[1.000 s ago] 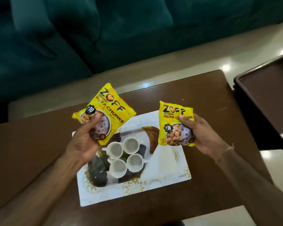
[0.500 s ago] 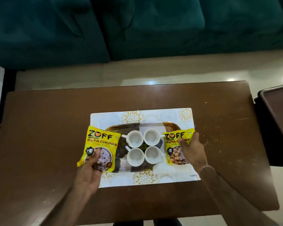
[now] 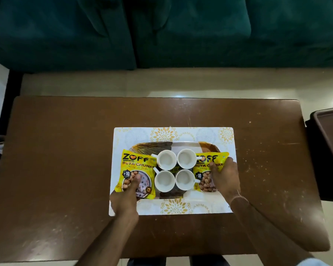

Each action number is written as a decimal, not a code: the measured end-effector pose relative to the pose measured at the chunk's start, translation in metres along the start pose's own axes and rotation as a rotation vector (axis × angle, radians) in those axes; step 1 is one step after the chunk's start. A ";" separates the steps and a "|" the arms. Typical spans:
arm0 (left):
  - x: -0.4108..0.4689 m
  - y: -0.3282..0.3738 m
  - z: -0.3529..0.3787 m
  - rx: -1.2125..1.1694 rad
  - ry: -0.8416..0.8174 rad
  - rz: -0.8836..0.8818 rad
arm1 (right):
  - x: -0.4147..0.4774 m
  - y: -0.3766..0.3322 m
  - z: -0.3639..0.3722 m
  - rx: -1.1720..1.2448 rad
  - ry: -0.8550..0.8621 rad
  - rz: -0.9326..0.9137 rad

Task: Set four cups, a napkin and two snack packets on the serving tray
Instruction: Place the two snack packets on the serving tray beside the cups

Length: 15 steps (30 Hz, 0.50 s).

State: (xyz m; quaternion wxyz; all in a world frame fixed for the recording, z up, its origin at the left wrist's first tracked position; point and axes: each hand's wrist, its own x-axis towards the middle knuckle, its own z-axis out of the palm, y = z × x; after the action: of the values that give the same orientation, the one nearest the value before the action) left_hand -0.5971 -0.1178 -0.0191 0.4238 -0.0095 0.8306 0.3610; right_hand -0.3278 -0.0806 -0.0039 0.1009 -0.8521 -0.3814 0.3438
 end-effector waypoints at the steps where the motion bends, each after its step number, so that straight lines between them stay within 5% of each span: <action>1: -0.002 0.000 0.000 0.123 0.039 0.087 | 0.001 0.001 0.003 -0.026 0.020 -0.003; 7: 0.001 -0.006 -0.004 0.535 0.154 0.334 | 0.004 0.005 0.006 -0.075 0.090 -0.051; 9: 0.000 -0.003 -0.003 0.682 0.155 0.537 | 0.002 0.004 0.003 -0.184 0.102 -0.112; 15: 0.011 0.014 0.004 1.191 -0.220 1.246 | -0.011 0.014 0.007 -0.539 0.091 -0.536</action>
State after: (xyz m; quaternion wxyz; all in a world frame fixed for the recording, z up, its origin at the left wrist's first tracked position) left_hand -0.6059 -0.1020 -0.0206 0.1612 0.7056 0.6893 0.0312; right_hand -0.3294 -0.0986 -0.0094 -0.0238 -0.7327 -0.6624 0.1542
